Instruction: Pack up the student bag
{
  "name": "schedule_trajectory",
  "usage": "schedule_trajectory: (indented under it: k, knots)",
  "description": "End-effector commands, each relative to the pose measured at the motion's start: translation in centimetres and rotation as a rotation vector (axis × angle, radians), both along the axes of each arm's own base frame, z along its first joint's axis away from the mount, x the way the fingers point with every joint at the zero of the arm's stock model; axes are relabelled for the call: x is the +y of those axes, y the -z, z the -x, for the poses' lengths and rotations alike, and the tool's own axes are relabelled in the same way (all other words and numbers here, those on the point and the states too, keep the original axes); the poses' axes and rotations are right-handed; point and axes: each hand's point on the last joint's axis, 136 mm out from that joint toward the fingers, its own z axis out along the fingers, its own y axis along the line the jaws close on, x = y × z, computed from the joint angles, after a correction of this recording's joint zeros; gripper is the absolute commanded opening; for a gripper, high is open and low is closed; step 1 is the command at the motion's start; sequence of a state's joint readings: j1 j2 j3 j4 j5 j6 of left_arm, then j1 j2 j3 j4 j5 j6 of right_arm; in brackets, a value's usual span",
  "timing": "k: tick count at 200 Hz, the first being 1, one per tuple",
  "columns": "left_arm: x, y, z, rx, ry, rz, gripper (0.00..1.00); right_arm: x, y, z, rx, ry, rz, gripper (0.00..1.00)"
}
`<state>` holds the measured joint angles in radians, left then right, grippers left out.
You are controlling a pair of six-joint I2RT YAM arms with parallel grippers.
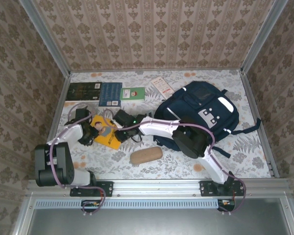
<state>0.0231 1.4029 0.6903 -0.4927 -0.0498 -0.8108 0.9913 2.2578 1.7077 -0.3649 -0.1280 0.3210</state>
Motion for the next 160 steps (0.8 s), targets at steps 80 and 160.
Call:
schedule_trajectory:
  k: [80,160]
  knots:
    - [-2.8,-2.3,0.1,-0.135,0.126,0.124,0.65,-1.3,-6.2,-1.3,-0.023,0.029,-0.010,0.33]
    - [-5.2,-0.4,2.3,-0.183,0.140,0.241,0.75,-1.3,-0.7,-6.2,0.031,0.109,0.049,0.41]
